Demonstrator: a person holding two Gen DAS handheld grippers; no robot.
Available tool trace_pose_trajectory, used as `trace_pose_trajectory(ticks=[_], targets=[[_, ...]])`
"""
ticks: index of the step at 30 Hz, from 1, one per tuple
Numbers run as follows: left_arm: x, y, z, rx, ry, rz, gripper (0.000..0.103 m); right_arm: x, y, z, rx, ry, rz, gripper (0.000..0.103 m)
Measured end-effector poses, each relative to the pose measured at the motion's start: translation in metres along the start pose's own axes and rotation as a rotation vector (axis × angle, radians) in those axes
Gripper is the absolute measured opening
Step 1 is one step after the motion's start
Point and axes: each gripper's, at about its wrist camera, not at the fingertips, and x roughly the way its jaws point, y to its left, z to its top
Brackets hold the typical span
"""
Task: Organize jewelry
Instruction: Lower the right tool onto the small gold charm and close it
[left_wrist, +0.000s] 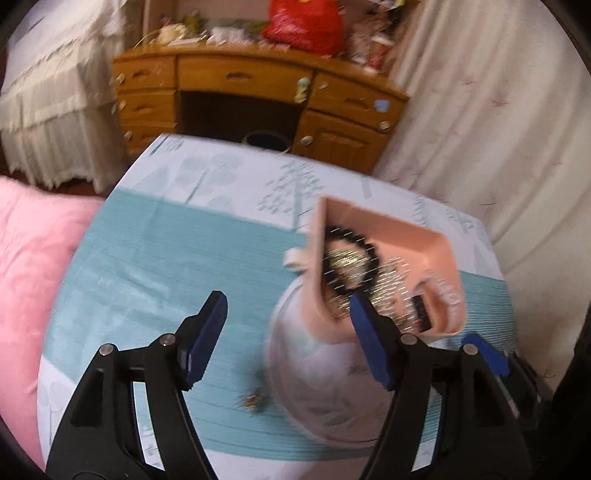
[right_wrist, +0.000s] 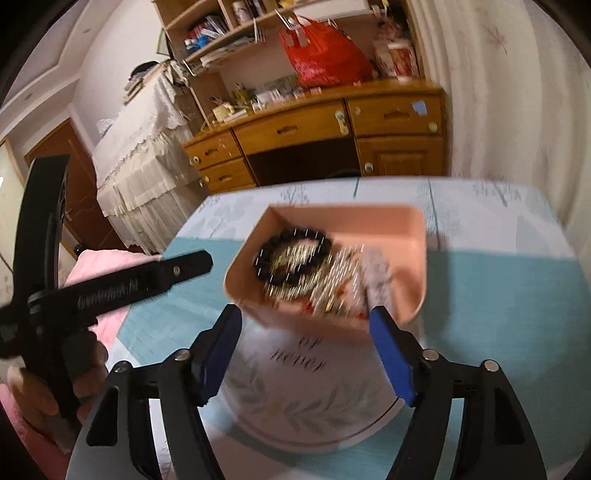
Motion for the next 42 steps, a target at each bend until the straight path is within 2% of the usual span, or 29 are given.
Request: trace_pose_trajectory(ticks=[4, 9, 13, 18, 22, 24, 26, 30, 33, 36, 37, 42], targets=[[0.003, 0.035, -0.005, -0.037, 0.048, 0.078, 0.066, 0.010, 0.022, -0.028, 0.022, 0.062, -0.035, 0.080], [0.001, 0.080, -0.009, -0.051, 0.078, 0.145, 0.066, 0.023, 0.055, -0.056, 0.001, 0.113, -0.080, 0.080], [-0.001, 0.111, -0.012, -0.054, 0.102, 0.158, 0.066, 0.034, 0.088, -0.075, -0.046, 0.148, -0.077, 0.080], [0.001, 0.140, -0.013, -0.045, 0.116, 0.167, 0.066, 0.043, 0.135, -0.093, -0.088, 0.114, -0.114, 0.080], [-0.001, 0.155, -0.009, -0.035, 0.090, 0.172, 0.066, 0.058, 0.168, -0.098, -0.091, 0.115, -0.144, 0.080], [-0.004, 0.160, -0.006, -0.035, 0.077, 0.157, 0.066, 0.062, 0.178, -0.095, -0.082, 0.112, -0.154, 0.076], [-0.005, 0.166, -0.004, -0.041, 0.064, 0.135, 0.066, 0.072, 0.189, -0.092, -0.068, 0.120, -0.164, 0.065], [-0.004, 0.175, -0.003, -0.040, 0.062, 0.092, 0.066, 0.090, 0.200, -0.085, -0.043, 0.147, -0.185, 0.057], [-0.004, 0.177, -0.006, -0.019, 0.055, 0.088, 0.066, 0.094, 0.203, -0.083, -0.022, 0.144, -0.202, 0.045], [-0.003, 0.177, -0.009, 0.034, 0.050, 0.105, 0.066, 0.099, 0.208, -0.082, -0.055, 0.150, -0.222, 0.034], [-0.003, 0.177, -0.009, 0.052, 0.052, 0.123, 0.066, 0.100, 0.209, -0.081, -0.068, 0.154, -0.220, 0.027], [-0.002, 0.190, -0.011, 0.021, 0.053, 0.106, 0.066, 0.109, 0.209, -0.071, -0.090, 0.170, -0.222, 0.020]])
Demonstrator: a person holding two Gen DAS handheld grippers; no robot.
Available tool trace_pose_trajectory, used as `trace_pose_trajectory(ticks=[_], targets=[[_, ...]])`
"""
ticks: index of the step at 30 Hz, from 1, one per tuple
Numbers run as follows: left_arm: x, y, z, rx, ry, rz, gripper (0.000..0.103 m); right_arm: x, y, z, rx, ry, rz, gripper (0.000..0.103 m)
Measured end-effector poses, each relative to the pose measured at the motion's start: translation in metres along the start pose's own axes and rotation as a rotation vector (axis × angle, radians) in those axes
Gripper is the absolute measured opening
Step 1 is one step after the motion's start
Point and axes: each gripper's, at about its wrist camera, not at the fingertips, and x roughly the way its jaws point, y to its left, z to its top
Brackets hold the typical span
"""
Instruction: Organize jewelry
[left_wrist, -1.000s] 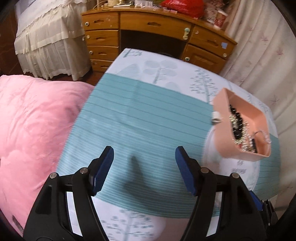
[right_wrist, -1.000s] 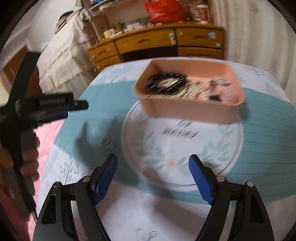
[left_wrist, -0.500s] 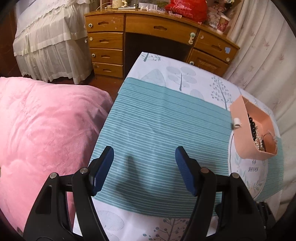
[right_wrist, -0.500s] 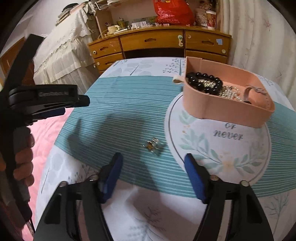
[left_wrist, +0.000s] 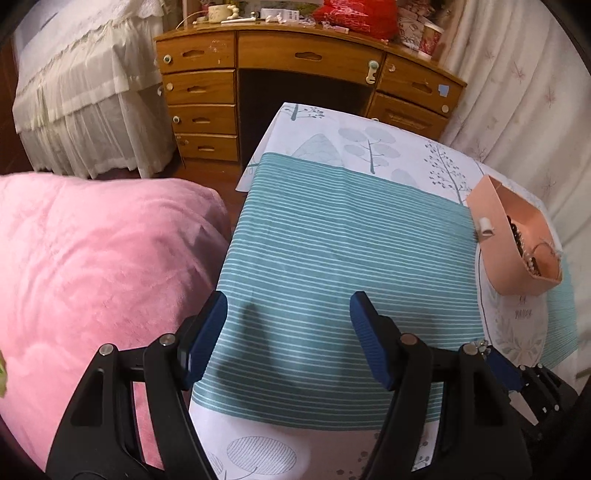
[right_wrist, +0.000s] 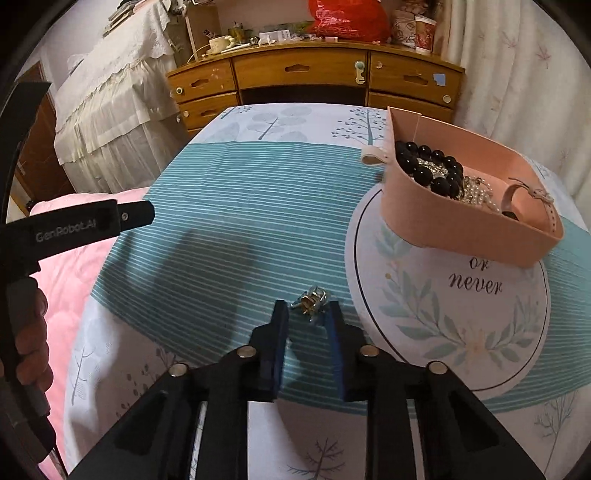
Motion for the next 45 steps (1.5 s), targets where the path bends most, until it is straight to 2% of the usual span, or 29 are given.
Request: trace_pose_trajectory(ticks=[8, 13, 17, 21, 22, 24, 27, 32, 34, 39, 43, 45], targets=[[-0.003, 0.002, -0.005, 0.013, -0.025, 0.009, 0.066, -0.003, -0.010, 0.010, 0.003, -0.012, 0.056, 0.018], [-0.008, -0.006, -0.007, 0.027, -0.038, -0.022, 0.066, -0.021, -0.016, 0.022, 0.016, -0.065, 0.066, 0.018], [-0.012, -0.016, -0.011, 0.055, -0.043, -0.032, 0.066, -0.040, -0.039, 0.044, 0.035, -0.147, 0.015, 0.018], [-0.017, -0.026, -0.017, 0.066, -0.042, -0.048, 0.066, -0.054, -0.077, 0.066, 0.110, -0.217, -0.079, 0.018], [-0.020, -0.028, -0.018, 0.065, -0.045, -0.051, 0.066, -0.055, -0.091, 0.071, 0.150, -0.221, -0.104, 0.021], [-0.026, -0.031, -0.020, 0.063, -0.051, -0.059, 0.066, -0.057, -0.113, 0.076, 0.212, -0.202, -0.121, 0.046], [-0.036, -0.036, -0.026, 0.059, -0.055, -0.069, 0.066, -0.069, -0.141, 0.074, 0.294, -0.227, -0.097, 0.055], [-0.055, -0.045, -0.048, 0.062, -0.043, -0.046, 0.066, -0.090, -0.166, 0.047, 0.349, -0.221, -0.100, 0.091], [-0.065, -0.050, -0.062, 0.050, -0.028, -0.046, 0.066, -0.097, -0.171, 0.025, 0.370, -0.198, -0.103, 0.093], [-0.099, -0.065, -0.110, 0.005, 0.003, -0.091, 0.067, -0.115, -0.180, -0.038, 0.324, -0.053, -0.045, 0.097], [-0.140, -0.103, -0.160, 0.081, 0.008, -0.094, 0.067, -0.147, -0.188, -0.098, 0.282, 0.033, -0.045, 0.102], [-0.163, -0.129, -0.183, 0.128, 0.037, -0.130, 0.067, -0.170, -0.192, -0.131, 0.235, 0.080, -0.043, 0.102]])
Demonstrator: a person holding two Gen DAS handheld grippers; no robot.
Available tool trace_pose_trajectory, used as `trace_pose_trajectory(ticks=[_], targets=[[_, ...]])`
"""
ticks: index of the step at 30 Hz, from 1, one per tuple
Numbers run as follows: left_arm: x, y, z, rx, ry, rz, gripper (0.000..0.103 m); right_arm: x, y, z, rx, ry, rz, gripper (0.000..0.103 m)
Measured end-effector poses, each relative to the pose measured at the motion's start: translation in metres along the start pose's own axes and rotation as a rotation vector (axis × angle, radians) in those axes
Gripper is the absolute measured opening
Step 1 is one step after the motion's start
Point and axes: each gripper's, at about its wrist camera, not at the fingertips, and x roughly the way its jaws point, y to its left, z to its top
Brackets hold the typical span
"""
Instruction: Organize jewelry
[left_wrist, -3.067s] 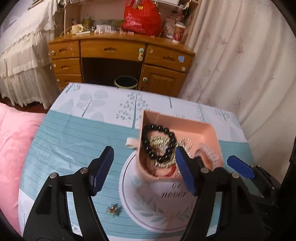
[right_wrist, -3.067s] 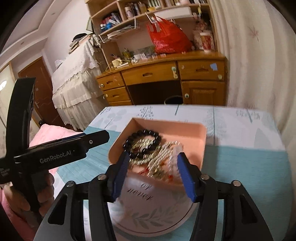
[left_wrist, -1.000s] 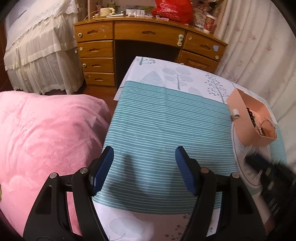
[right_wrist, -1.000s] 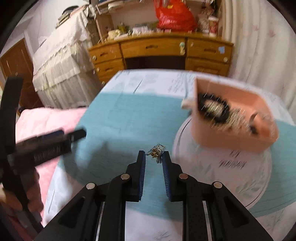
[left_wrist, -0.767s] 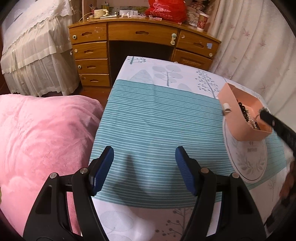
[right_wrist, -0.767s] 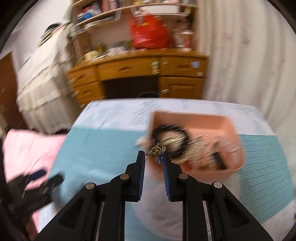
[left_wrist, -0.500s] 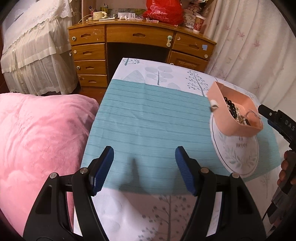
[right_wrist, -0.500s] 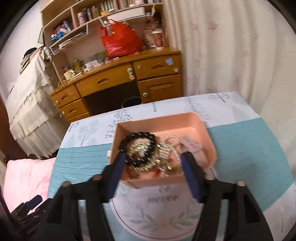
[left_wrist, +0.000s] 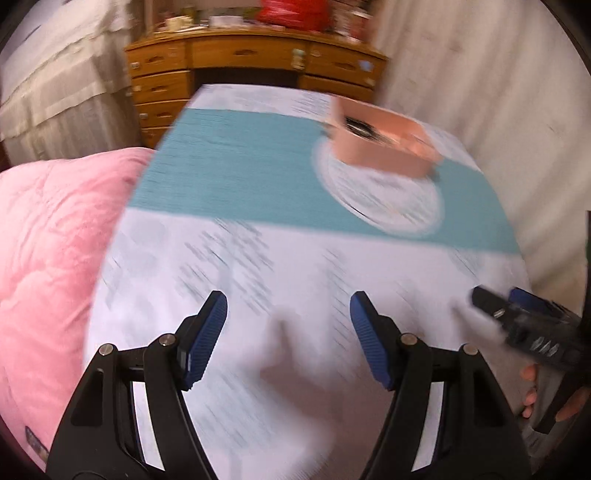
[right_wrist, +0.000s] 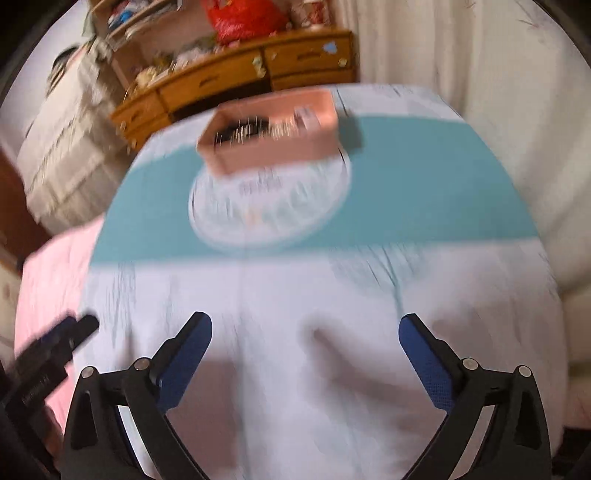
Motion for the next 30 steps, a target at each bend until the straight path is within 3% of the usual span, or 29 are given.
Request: trace_pose_trajectory(ticks=[5, 10, 14, 20, 22, 26, 30], targets=[[-0.048, -0.061, -0.027, 0.081, 0.063, -0.103, 0.067, -0.049, -0.027, -0.065, -0.106, 0.051, -0.038, 0.103], [-0.100, -0.109, -0.030, 0.200, -0.004, -0.057, 0.077, -0.108, -0.065, -0.107, 0.006, 0.037, -0.028, 0.103], [-0.127, -0.131, -0.017, 0.244, -0.019, -0.054, 0.078, -0.150, -0.087, -0.113, 0.126, -0.003, 0.007, 0.103], [-0.153, -0.145, 0.012, 0.197, -0.021, -0.029, 0.082, -0.202, -0.092, -0.094, 0.136, -0.046, 0.044, 0.103], [-0.162, -0.146, 0.019, 0.185, -0.040, 0.001, 0.085, -0.220, -0.091, -0.089, 0.145, -0.024, 0.087, 0.103], [-0.171, -0.143, 0.022, 0.161, -0.056, 0.069, 0.103, -0.240, -0.079, -0.076, 0.108, -0.020, 0.108, 0.103], [-0.172, -0.137, 0.018, 0.153, -0.073, 0.151, 0.103, -0.249, -0.065, -0.063, 0.076, -0.047, 0.077, 0.103]])
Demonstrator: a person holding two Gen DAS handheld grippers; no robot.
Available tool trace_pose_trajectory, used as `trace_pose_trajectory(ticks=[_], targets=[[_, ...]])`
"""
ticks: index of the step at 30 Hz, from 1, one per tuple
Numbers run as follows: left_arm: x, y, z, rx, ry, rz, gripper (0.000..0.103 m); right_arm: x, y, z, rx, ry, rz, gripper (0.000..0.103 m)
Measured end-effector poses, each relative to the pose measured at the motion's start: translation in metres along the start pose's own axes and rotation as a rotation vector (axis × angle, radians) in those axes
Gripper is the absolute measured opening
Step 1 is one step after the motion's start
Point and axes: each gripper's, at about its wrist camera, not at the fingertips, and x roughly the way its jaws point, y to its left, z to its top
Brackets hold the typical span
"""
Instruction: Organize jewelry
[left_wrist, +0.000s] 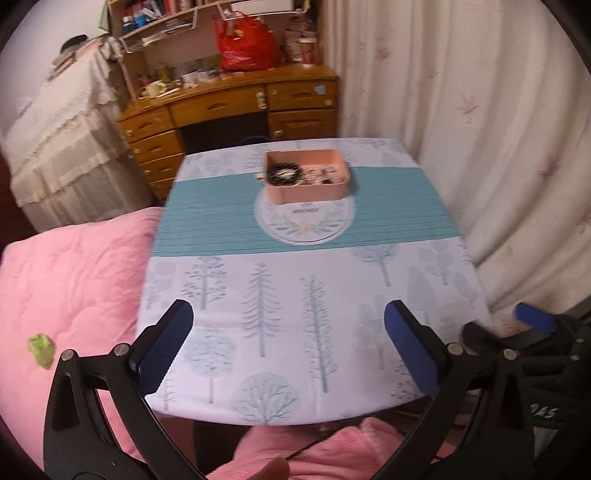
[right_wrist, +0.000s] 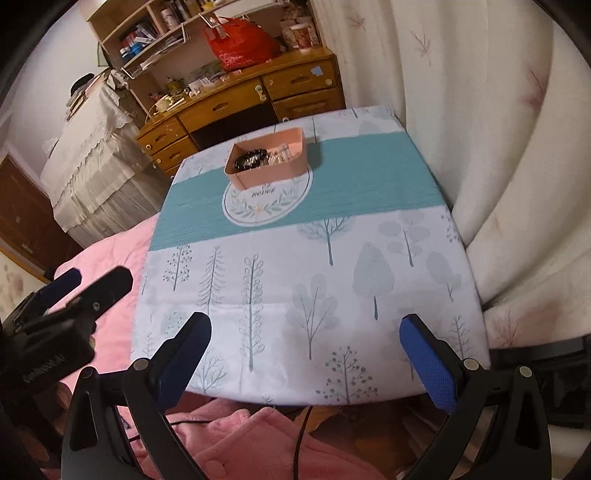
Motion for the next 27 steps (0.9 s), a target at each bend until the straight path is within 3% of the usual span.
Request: trace_pose_trajectory(ticks=[8, 15, 27], targets=[[0.013, 0.017, -0.011, -0.094, 0.050, 0.007, 0.103, -0.010, 0.021, 0.013, -0.093, -0.068, -0.039, 0.103], [0.022, 0.008, -0.013, -0.087, 0.048, 0.014, 0.103, -0.016, 0.040, 0.013, -0.198, -0.111, -0.046, 0.103], [0.028, 0.001, -0.011, -0.067, 0.058, 0.000, 0.102, -0.007, 0.029, 0.016, -0.176, -0.100, -0.047, 0.103]])
